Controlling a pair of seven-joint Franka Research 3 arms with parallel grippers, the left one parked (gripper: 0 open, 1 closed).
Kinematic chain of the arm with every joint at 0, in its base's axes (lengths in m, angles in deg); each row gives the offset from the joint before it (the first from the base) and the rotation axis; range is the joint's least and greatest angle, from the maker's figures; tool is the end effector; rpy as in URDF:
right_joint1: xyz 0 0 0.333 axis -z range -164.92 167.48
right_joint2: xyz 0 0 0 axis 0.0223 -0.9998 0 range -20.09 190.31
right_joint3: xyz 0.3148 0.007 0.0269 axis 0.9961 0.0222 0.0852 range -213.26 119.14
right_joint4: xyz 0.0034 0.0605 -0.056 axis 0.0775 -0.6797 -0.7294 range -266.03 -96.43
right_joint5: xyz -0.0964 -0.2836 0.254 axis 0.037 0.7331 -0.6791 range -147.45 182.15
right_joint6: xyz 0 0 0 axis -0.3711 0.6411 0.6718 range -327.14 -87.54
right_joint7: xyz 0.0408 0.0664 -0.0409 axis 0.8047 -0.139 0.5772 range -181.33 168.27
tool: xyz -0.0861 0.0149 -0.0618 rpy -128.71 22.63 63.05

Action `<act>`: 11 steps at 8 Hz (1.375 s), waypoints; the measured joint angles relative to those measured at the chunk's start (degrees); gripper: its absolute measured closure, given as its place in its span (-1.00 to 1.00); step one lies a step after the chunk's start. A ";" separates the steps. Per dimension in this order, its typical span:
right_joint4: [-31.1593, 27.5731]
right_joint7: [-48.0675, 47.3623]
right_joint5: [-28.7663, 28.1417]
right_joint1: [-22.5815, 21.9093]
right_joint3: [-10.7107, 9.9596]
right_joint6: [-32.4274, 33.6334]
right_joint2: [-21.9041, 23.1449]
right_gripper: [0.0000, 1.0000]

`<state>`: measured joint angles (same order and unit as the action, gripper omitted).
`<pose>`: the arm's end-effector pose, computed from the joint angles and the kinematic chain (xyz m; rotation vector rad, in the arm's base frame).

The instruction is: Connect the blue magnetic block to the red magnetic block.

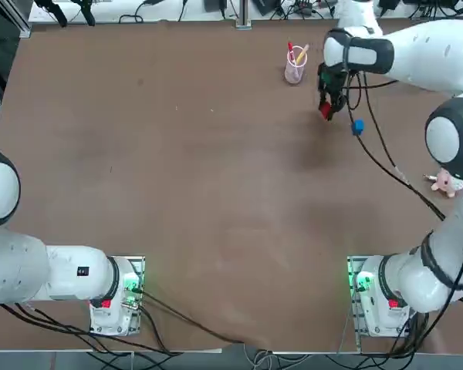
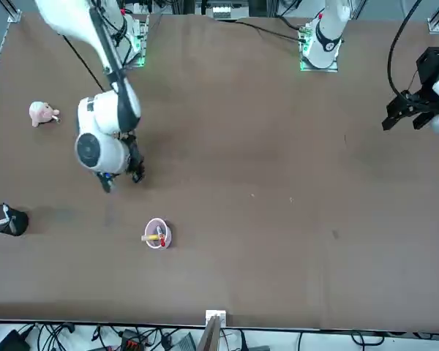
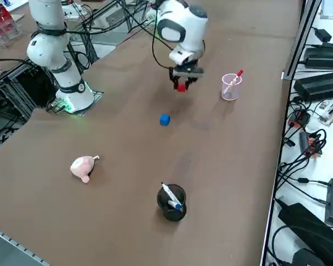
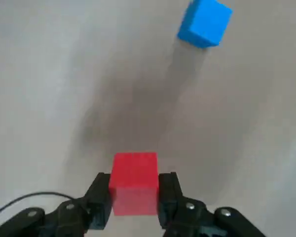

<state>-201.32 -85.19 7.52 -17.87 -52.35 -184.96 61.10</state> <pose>0.5744 0.1507 0.2485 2.4676 -1.7545 -0.3387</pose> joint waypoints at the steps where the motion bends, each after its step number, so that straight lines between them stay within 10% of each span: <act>1: -1.39 -1.80 -2.68 1.03 -0.01 -1.75 -0.25 0.01; 11: -14.91 4.95 -13.96 10.52 0.07 -15.33 2.57 0.01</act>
<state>-216.23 -80.24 -6.44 -7.35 -52.29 -200.29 63.67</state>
